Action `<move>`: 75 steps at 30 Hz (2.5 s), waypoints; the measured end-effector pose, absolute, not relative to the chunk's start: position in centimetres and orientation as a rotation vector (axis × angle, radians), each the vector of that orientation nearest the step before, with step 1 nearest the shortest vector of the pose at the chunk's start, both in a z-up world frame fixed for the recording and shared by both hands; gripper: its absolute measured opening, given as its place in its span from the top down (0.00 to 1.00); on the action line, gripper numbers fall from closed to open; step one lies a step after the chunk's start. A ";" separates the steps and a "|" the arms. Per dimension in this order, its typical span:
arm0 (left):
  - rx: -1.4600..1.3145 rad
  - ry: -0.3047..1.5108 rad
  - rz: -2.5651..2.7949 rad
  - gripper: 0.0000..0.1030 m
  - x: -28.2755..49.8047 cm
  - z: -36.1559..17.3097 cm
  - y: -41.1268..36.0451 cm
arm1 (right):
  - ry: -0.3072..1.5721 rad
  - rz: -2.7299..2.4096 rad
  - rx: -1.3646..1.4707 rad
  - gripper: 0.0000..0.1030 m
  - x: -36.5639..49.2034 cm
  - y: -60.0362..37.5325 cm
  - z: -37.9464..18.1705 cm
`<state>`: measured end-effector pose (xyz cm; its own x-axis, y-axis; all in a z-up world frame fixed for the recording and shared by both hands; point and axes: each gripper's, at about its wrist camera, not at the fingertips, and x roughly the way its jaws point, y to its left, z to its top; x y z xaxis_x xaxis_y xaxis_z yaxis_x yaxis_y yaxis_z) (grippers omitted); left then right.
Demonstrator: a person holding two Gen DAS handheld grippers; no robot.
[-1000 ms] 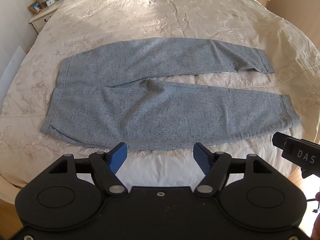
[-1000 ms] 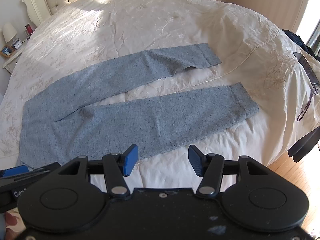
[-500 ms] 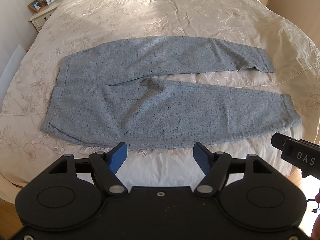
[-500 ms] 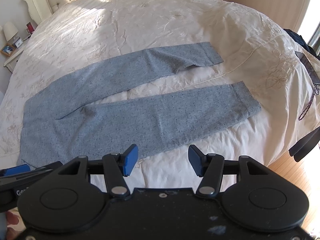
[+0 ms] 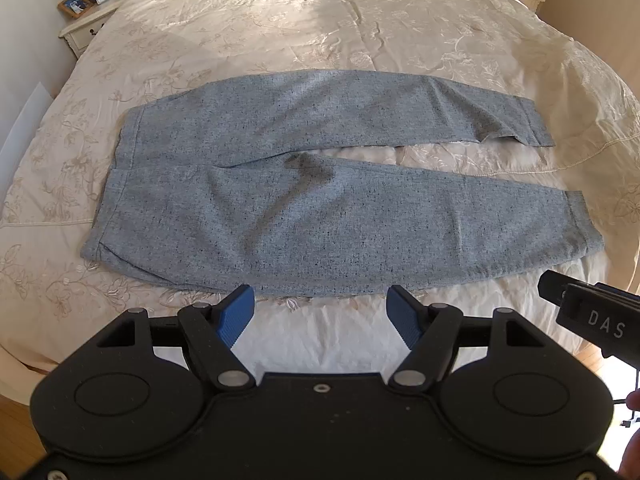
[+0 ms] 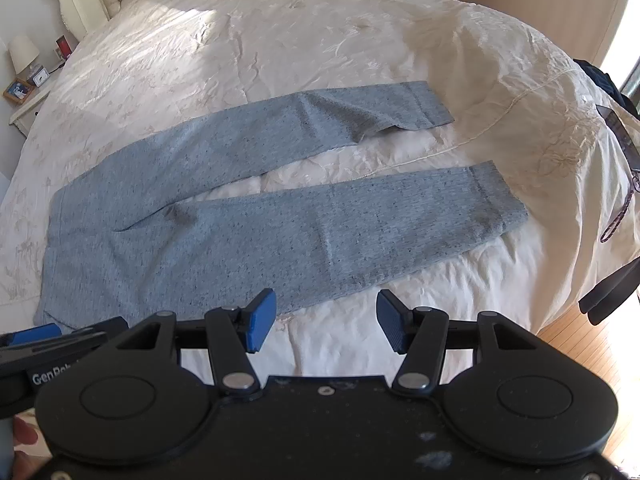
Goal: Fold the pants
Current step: 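Move both tools over the grey speckled trousers on the bed, then reach the right tool to a trouser leg cuff and close on it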
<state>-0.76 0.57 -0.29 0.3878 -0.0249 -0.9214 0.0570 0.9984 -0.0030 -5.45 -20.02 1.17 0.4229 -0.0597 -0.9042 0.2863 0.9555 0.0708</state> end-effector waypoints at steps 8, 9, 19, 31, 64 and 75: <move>0.030 1.178 -0.056 0.29 -0.4 -0.4 0.5 | 1.123 -0.211 0.218 0.43 -5.0 -19.8 1.0; 0.031 1.179 -0.056 0.29 -0.3 -0.4 0.5 | 1.126 -0.207 0.218 0.43 -4.9 -19.8 1.0; 0.040 1.189 -0.063 0.29 0.5 -0.7 0.5 | 1.135 -0.183 0.194 0.43 -4.0 -19.2 1.1; 0.015 1.148 -0.085 0.30 3.2 -1.3 1.6 | 1.105 -0.144 0.113 0.43 -2.0 -17.6 1.3; 0.013 1.237 -0.077 0.37 9.9 -7.7 -6.5 | 1.198 -0.518 0.212 0.48 0.9 -40.9 -12.9; 0.014 1.251 -0.054 0.37 10.6 -8.3 -11.8 | 1.214 -0.443 0.181 0.49 6.9 -45.7 -19.2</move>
<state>10.64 -11.79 -8.27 0.3137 -0.0329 -0.9490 0.0484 0.9987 -0.0186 6.91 -45.69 -19.15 0.2768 -0.2320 -0.9325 0.4228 0.9008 -0.0986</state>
